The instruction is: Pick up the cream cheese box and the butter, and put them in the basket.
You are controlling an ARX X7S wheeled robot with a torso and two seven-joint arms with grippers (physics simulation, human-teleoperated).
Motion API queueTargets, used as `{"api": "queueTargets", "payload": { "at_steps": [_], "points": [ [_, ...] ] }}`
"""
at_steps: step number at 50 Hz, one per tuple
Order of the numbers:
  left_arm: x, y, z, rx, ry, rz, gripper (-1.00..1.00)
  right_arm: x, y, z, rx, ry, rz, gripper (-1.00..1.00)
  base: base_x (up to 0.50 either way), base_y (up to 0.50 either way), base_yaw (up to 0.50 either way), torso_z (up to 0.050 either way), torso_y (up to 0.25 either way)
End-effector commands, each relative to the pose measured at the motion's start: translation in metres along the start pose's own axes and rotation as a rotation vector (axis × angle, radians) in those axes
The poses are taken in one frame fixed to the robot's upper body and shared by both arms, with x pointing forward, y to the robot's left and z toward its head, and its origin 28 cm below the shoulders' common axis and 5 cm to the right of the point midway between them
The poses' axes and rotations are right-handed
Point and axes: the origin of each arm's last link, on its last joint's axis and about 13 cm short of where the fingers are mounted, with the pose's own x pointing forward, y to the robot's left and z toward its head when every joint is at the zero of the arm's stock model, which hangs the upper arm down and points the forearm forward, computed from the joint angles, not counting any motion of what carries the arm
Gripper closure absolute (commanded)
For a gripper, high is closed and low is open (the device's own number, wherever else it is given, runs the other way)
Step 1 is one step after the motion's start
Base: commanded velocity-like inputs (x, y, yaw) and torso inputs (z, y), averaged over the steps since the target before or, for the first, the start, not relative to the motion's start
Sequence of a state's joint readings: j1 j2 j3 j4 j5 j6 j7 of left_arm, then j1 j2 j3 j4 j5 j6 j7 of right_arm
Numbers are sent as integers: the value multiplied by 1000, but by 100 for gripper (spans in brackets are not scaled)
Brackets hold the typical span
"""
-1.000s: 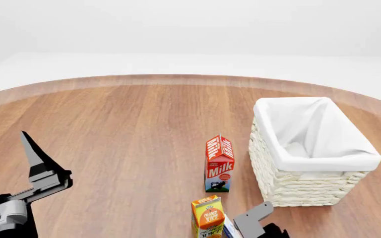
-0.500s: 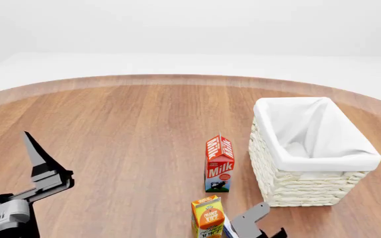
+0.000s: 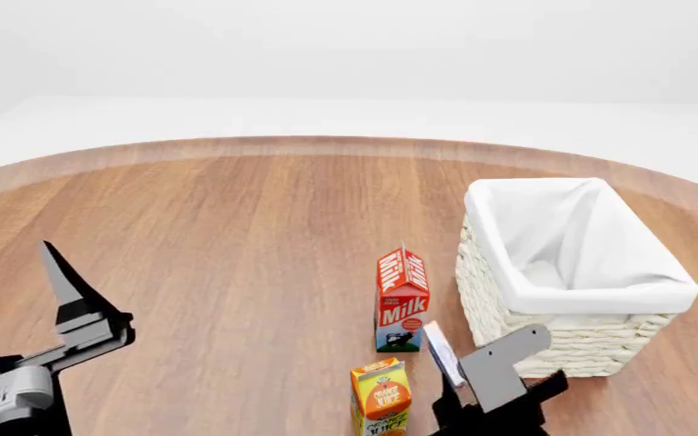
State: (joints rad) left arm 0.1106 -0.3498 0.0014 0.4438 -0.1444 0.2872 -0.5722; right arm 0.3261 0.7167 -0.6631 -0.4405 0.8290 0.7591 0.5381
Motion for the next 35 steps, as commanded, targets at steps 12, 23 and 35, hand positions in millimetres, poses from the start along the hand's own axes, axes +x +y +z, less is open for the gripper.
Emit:
{"api": "queueTargets", "payload": {
  "at_steps": [12, 23, 35],
  "points": [
    [1, 2, 1, 16, -13, 6, -100, -72, -13, 50, -87, -293, -68, 100, 0, 0, 0, 0, 1],
    [2, 3, 3, 16, -16, 8, -100, -94, -32, 76, -97, -384, -178, 100, 0, 0, 0, 0, 0],
    [2, 3, 3, 16, -19, 8, -100, -114, -59, 108, -116, -491, -328, 100, 0, 0, 0, 0, 1]
  ]
}}
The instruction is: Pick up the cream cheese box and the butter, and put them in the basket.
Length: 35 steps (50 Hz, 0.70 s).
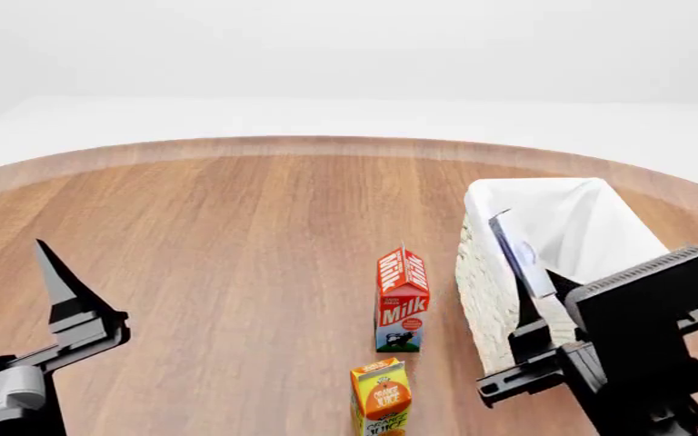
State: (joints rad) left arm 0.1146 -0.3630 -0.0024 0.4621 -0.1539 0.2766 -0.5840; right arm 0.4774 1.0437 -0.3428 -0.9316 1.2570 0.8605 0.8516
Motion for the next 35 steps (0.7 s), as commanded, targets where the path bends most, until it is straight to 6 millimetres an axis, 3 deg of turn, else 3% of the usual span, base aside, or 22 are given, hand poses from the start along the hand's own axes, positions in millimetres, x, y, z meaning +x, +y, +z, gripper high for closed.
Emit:
{"api": "queueTargets", "payload": {
  "at_steps": [1, 18, 35],
  "points": [
    [1, 2, 0, 18, -16, 3, -100, -5, -27, 34, -39, -150, -134, 100, 0, 0, 0, 0, 0],
    [0, 1, 1, 18, -15, 1, -100, -7, -66, 67, -48, -237, -312, 100, 0, 0, 0, 0, 0],
    [0, 0, 0, 18, -10, -3, -100, 14, -88, 91, 77, -183, -240, 100, 0, 0, 0, 0, 1]
  ]
}}
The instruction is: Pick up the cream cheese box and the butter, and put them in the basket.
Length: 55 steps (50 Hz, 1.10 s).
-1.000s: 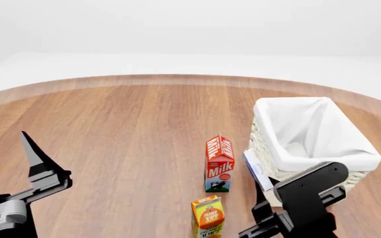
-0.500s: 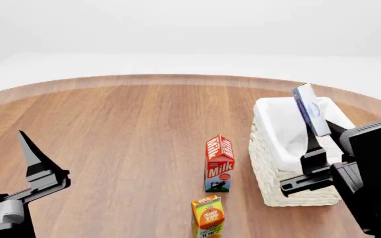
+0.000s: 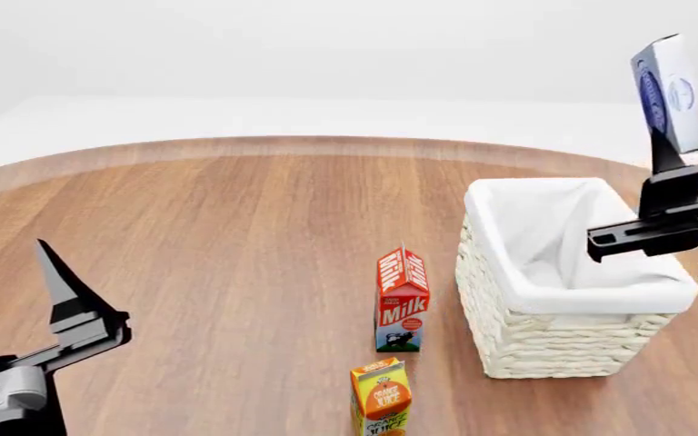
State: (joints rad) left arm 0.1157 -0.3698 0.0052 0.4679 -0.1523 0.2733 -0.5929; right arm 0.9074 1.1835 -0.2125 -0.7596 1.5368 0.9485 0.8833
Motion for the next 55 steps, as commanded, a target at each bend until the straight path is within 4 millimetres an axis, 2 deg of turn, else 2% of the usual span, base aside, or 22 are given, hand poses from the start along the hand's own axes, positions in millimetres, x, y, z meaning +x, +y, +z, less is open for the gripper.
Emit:
{"api": "queueTargets", "payload": {
  "at_steps": [1, 6, 16, 25, 27, 42, 45, 49, 55],
  "points": [
    [0, 1, -1, 17, -9, 0, -100, 20, -15, 21, 61, -32, -1, 100, 0, 0, 0, 0, 0],
    [0, 0, -1, 17, -9, -3, -100, 37, -16, 24, 77, 9, 30, 100, 0, 0, 0, 0, 0],
    [0, 0, -2, 17, -4, -1, -100, 58, -9, 13, 219, 139, 126, 100, 0, 0, 0, 0, 1],
    [1, 0, -3, 16, 2, 2, -100, 80, -6, -1, 288, 212, 102, 100, 0, 0, 0, 0, 0],
    [1, 0, -3, 16, 1, 2, -100, 91, -10, -3, 306, 230, 69, 100, 0, 0, 0, 0, 0],
    [2, -1, -4, 13, 9, 2, -100, 113, -11, -4, 318, 268, 57, 100, 0, 0, 0, 0, 1],
    [2, 0, -4, 13, 10, 4, -100, 116, -7, -8, 318, 288, 74, 100, 0, 0, 0, 0, 3],
    [1, 0, -4, 13, 10, 4, -100, 119, 3, -24, 308, 341, 103, 100, 0, 0, 0, 0, 0],
    [2, 0, -5, 14, 12, 5, -100, 127, 8, -40, 288, 389, 113, 100, 0, 0, 0, 0, 0]
  ]
}}
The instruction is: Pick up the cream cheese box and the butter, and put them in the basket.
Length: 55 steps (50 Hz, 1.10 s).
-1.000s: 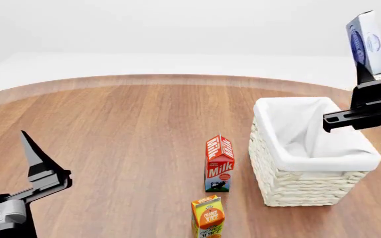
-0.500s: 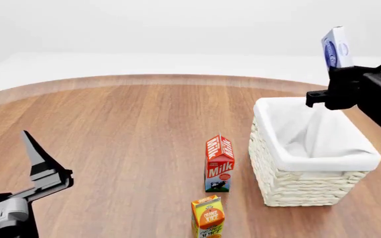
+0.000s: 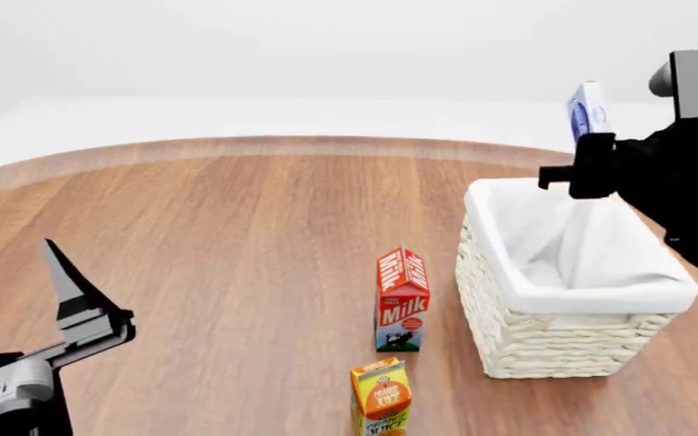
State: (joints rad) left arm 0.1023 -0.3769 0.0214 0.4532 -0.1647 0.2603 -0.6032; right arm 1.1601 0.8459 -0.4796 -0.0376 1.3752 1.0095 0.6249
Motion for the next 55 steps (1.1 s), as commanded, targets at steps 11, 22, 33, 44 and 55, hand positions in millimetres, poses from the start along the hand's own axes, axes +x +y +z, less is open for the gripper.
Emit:
{"api": "queueTargets", "payload": {
  "at_steps": [11, 22, 33, 44, 55],
  "points": [
    [1, 2, -1, 17, -10, 6, -100, 26, -2, -32, -48, 102, -7, 100, 0, 0, 0, 0, 1],
    [1, 2, -1, 17, -10, 7, -100, 28, -7, -41, -60, 129, -33, 100, 0, 0, 0, 0, 1],
    [1, 2, -2, 18, -8, 6, -100, 30, -10, -51, -61, 153, -46, 100, 0, 0, 0, 0, 0],
    [0, 2, -2, 19, -5, 5, -100, 33, -15, -58, -53, 172, -63, 100, 0, 0, 0, 1, 1],
    [0, 2, -2, 20, -5, 4, -100, 35, -19, -63, -52, 177, -83, 100, 0, 0, 0, 0, 1]
  ]
}}
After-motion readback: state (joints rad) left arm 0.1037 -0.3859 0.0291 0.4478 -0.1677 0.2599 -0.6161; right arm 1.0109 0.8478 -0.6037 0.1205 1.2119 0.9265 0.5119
